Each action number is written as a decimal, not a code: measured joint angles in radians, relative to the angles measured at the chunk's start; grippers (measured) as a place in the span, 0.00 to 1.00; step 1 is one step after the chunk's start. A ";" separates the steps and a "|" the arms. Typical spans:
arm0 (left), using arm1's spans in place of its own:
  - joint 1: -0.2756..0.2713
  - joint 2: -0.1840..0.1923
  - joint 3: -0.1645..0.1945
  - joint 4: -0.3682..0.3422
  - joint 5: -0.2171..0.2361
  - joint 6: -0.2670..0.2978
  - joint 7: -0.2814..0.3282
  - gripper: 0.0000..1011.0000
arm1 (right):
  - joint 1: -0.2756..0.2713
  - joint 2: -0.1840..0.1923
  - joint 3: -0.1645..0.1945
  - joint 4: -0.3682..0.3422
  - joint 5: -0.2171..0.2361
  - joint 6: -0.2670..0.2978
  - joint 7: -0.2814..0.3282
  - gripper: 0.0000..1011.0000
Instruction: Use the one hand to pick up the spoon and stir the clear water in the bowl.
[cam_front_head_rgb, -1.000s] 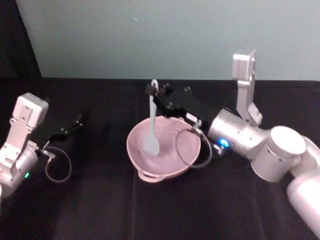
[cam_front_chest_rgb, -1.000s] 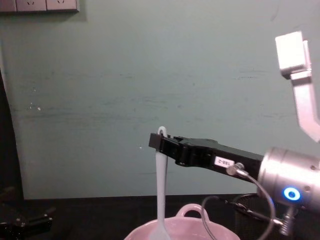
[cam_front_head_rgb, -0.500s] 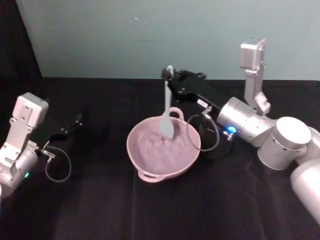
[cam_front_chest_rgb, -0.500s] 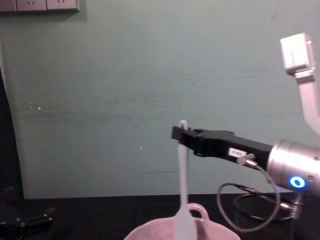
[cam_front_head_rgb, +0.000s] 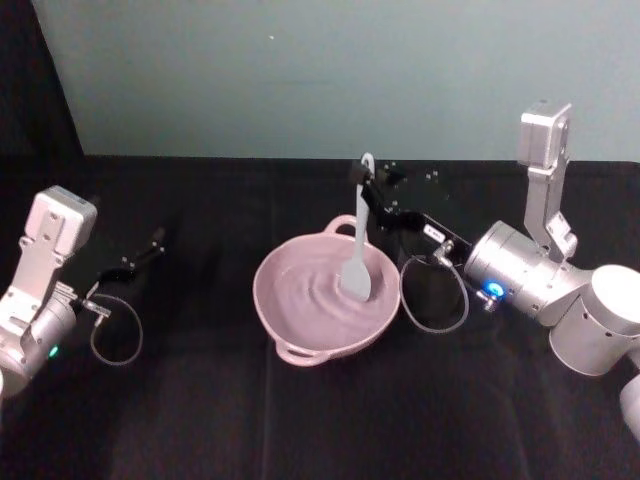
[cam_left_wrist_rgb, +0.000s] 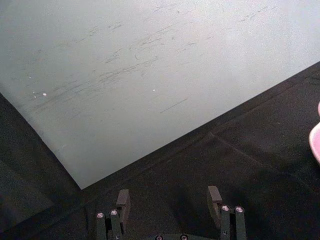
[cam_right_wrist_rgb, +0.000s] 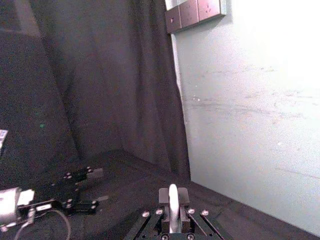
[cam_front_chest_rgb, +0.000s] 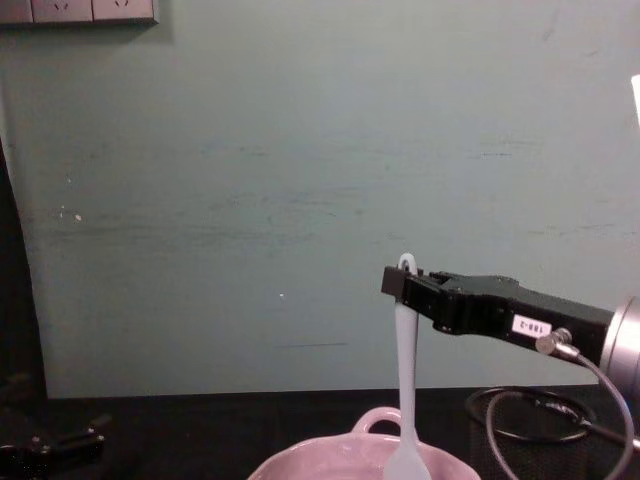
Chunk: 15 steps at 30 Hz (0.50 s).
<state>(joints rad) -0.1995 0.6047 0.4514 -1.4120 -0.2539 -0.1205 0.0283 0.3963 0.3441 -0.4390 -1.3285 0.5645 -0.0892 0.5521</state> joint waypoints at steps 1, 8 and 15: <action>0.000 0.000 0.000 0.000 0.000 0.000 0.000 1.00 | -0.005 0.001 0.000 -0.007 0.001 0.003 0.000 0.11; 0.000 0.000 0.000 0.000 0.000 0.000 0.000 1.00 | -0.029 -0.005 -0.018 -0.034 0.009 0.014 0.013 0.11; 0.000 0.000 0.000 0.000 0.000 0.000 0.000 1.00 | -0.004 -0.042 -0.047 0.003 0.012 0.007 0.036 0.11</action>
<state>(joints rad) -0.1995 0.6047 0.4514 -1.4120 -0.2539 -0.1205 0.0283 0.3919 0.3019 -0.4861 -1.3257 0.5767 -0.0820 0.5876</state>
